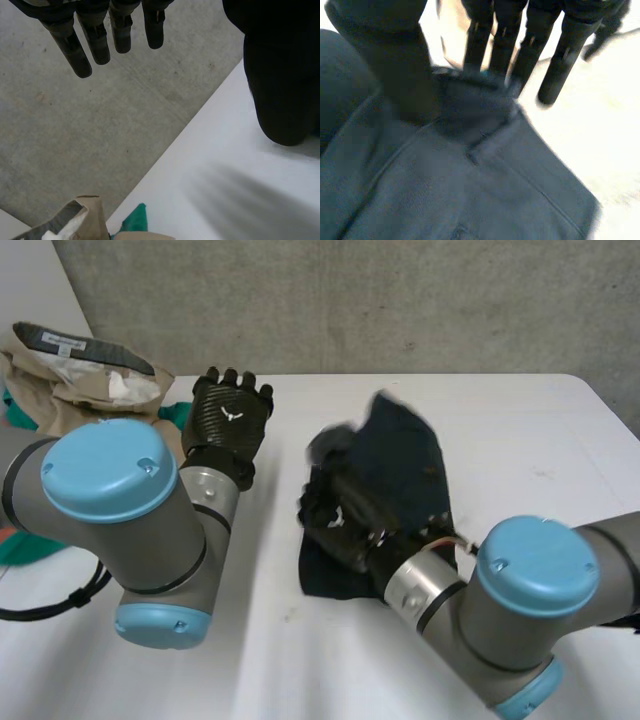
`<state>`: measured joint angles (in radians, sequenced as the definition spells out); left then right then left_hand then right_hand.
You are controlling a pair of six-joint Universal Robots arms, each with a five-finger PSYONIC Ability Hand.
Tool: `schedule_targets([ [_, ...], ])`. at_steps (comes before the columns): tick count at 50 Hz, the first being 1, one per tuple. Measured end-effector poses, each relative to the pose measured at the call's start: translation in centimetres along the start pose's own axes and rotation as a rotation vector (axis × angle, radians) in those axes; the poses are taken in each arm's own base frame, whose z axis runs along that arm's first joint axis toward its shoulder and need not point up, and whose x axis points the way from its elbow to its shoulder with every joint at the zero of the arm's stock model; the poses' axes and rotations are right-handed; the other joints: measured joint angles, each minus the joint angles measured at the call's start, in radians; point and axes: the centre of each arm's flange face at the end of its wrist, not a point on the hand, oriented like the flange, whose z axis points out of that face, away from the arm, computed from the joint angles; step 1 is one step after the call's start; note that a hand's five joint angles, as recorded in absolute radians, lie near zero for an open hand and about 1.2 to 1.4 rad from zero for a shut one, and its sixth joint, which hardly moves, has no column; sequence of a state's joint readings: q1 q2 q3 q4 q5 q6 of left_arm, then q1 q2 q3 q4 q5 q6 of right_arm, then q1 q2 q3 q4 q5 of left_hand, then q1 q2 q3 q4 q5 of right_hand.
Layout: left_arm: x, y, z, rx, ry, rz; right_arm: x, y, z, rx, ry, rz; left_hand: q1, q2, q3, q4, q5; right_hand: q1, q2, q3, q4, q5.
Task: Fold the laundry.
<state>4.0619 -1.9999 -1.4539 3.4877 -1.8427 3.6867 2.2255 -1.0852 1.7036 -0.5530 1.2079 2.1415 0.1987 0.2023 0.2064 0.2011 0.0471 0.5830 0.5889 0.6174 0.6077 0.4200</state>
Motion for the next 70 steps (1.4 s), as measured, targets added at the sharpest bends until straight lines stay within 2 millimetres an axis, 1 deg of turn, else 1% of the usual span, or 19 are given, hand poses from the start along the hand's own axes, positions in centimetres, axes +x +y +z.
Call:
schedule_targets([
  [1,0.0,0.0,0.0,0.0,0.001,-0.001,-0.3,0.0,-0.1,0.004,-0.014,0.014,0.0,0.0,0.0,0.0,0.0,-0.168,-0.173,-0.152,-0.157,-0.155],
  [2,0.0,0.0,-0.1,0.001,0.001,-0.003,-0.3,0.0,-0.1,0.005,-0.016,0.026,0.0,0.0,0.0,0.0,0.0,-0.26,-0.255,-0.258,-0.263,-0.254],
  [4,0.0,-0.2,0.0,0.008,-0.001,-0.008,0.5,-0.1,-0.2,0.006,-0.002,0.07,0.0,0.0,0.0,0.0,0.0,-0.345,-0.355,-0.373,-0.374,-0.359],
  [9,0.1,-1.6,0.3,0.052,-0.006,-0.045,5.2,0.1,-0.8,0.011,0.121,0.326,0.0,0.0,0.0,0.0,0.0,-0.356,-0.376,-0.404,-0.403,-0.372],
  [14,0.9,-3.7,0.4,0.123,0.023,-0.102,10.6,1.1,-1.8,0.039,0.257,0.721,0.0,0.0,0.0,0.0,0.0,-0.356,-0.376,-0.404,-0.403,-0.372],
  [16,1.3,-4.1,0.4,0.141,0.041,-0.114,11.4,1.5,-2.0,0.037,0.275,0.783,0.0,0.0,0.0,0.0,0.0,-0.356,-0.376,-0.404,-0.403,-0.372],
  [17,2.0,-4.5,0.3,0.163,0.073,-0.128,12.7,2.4,-2.4,0.019,0.305,0.875,0.0,0.0,0.0,0.0,0.0,-0.356,-0.376,-0.404,-0.403,-0.372],
  [20,4.0,-5.0,0.2,0.199,0.162,-0.159,13.9,4.3,-2.8,-0.052,0.329,0.988,0.0,0.0,0.0,0.0,0.0,-0.356,-0.376,-0.404,-0.403,-0.372],
  [24,6.8,-4.5,0.3,0.198,0.27,-0.187,13.7,6.6,-2.4,-0.181,0.306,1.076,0.0,0.0,0.0,0.0,0.0,-0.356,-0.376,-0.404,-0.403,-0.372],
  [28,9.3,-2.5,0.7,0.111,0.334,-0.187,12.2,9.0,-1.5,-0.33,0.241,1.13,0.0,0.0,0.0,0.0,0.0,-0.356,-0.376,-0.404,-0.403,-0.372],
  [32,10.6,0.1,1.1,-0.028,0.335,-0.151,10.6,10.7,-0.6,-0.427,0.177,1.121,0.0,0.0,0.0,0.0,0.0,-0.356,-0.376,-0.404,-0.403,-0.372],
  [35,11.1,1.9,1.2,-0.135,0.322,-0.112,9.3,11.8,0.0,-0.471,0.134,1.08,0.0,0.0,0.0,0.0,0.0,-0.356,-0.376,-0.404,-0.403,-0.372],
  [39,11.3,3.5,1.0,-0.235,0.317,-0.07,7.9,12.6,0.5,-0.504,0.097,1.011,0.009,0.005,0.005,0.006,0.003,-0.356,-0.382,-0.404,-0.403,-0.372],
  [46,10.9,4.1,0.4,-0.312,0.332,-0.036,6.9,13.0,0.7,-0.559,0.094,0.885,0.037,0.03,0.021,0.02,0.003,-0.368,-0.394,-0.404,-0.403,-0.372],
  [53,9.6,2.1,-0.1,-0.297,0.336,-0.052,8.4,11.3,0.1,-0.54,0.153,0.814,-0.005,0.009,0.014,0.016,0.0,-0.368,-0.394,-0.404,-0.403,-0.372],
  [57,7.8,-0.6,-0.5,-0.238,0.315,-0.082,10.7,10.2,-1.3,-0.501,0.291,0.805,-0.005,0.008,0.007,0.008,-0.002,-0.368,-0.394,-0.404,-0.403,-0.373],
  [61,5.7,-3.6,-1.3,-0.151,0.3,-0.122,11.7,10.1,-3.2,-0.511,0.41,0.843,-0.005,0.006,0.005,0.008,-0.002,-0.368,-0.394,-0.404,-0.403,-0.373],
  [65,4.0,-5.7,-2.4,-0.069,0.315,-0.164,10.9,10.4,-4.7,-0.543,0.447,0.916,-0.005,0.006,0.005,0.008,-0.002,-0.368,-0.394,-0.404,-0.403,-0.373],
  [70,2.3,-7.3,-4.3,0.029,0.39,-0.222,8.4,10.4,-5.9,-0.567,0.404,1.067,-0.005,0.006,0.005,0.008,-0.002,-0.368,-0.394,-0.404,-0.403,-0.373],
])
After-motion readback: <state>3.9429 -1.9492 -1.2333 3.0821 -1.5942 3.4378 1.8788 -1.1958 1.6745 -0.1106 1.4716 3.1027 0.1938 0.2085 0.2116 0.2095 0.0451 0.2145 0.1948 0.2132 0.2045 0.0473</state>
